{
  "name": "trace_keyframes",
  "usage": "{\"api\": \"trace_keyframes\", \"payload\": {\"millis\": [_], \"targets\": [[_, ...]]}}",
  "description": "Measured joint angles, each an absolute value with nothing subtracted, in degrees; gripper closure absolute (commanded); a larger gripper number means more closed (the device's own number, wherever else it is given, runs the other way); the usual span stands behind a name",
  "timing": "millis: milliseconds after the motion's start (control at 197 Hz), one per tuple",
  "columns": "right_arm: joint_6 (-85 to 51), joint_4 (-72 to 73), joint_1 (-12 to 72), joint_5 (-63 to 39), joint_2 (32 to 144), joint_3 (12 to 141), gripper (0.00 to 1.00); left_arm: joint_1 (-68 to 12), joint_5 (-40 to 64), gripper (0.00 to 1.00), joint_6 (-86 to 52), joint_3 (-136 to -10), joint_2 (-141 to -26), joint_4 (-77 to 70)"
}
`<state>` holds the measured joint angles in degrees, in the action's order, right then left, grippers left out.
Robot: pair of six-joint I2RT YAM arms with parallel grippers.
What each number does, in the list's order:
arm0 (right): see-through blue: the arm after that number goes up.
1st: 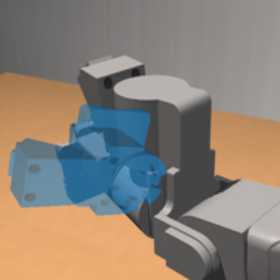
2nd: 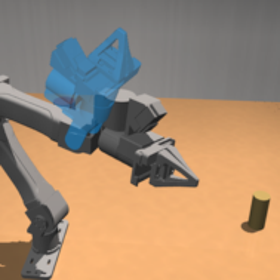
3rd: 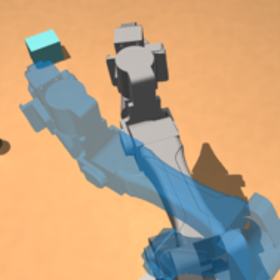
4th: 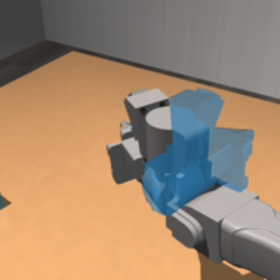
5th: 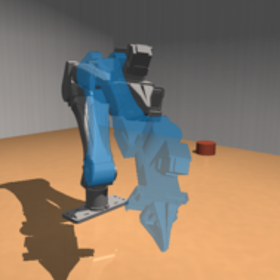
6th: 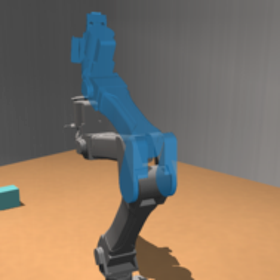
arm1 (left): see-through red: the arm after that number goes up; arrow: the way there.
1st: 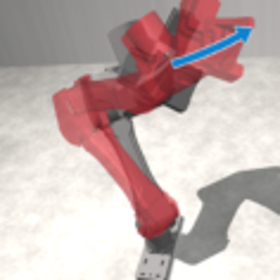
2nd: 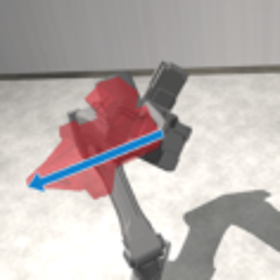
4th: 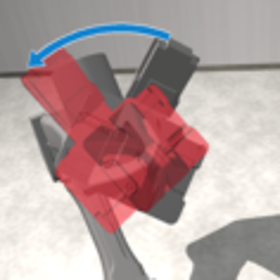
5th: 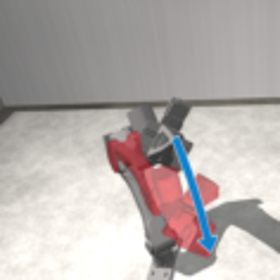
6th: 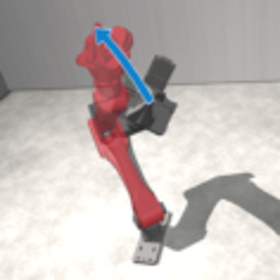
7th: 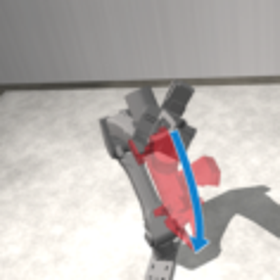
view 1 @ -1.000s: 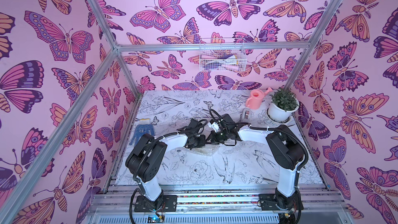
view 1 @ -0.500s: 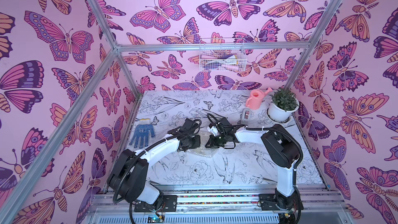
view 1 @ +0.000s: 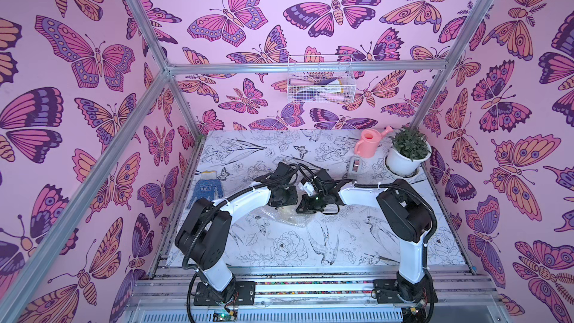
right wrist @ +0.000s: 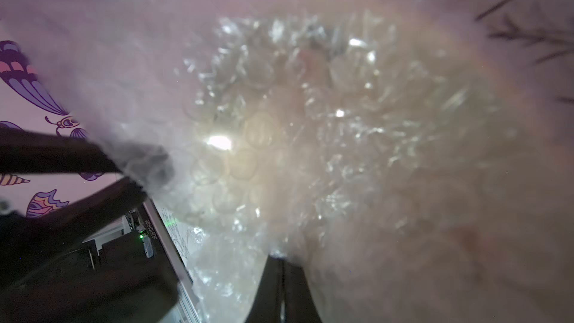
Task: Wrap dinner plates in bubble wrap
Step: Wrap the plate in the bubble wrap.
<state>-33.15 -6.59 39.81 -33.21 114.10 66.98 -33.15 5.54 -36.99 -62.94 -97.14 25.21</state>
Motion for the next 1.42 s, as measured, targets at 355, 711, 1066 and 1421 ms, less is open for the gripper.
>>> {"api": "trace_keyframes", "payload": {"millis": [355, 711, 1066, 1421], "targets": [[-32.3, -7.6, 39.9, -33.3, 113.7, 67.2, 0.99, -33.3, 5.5, 0.76, -39.6, -62.0, -103.3, 20.1], [-30.4, -11.9, 40.0, -34.1, 109.8, 67.4, 0.65, -33.3, 6.2, 0.92, -40.9, -60.9, -104.0, 16.4], [-36.1, -9.1, 40.5, -34.7, 109.2, 66.6, 0.94, -33.3, 6.4, 0.95, -41.0, -60.1, -104.0, 14.3], [-36.8, -6.0, 40.5, -34.7, 113.5, 65.3, 1.00, -31.5, 5.8, 0.76, -39.5, -58.7, -100.1, 16.8]]}}
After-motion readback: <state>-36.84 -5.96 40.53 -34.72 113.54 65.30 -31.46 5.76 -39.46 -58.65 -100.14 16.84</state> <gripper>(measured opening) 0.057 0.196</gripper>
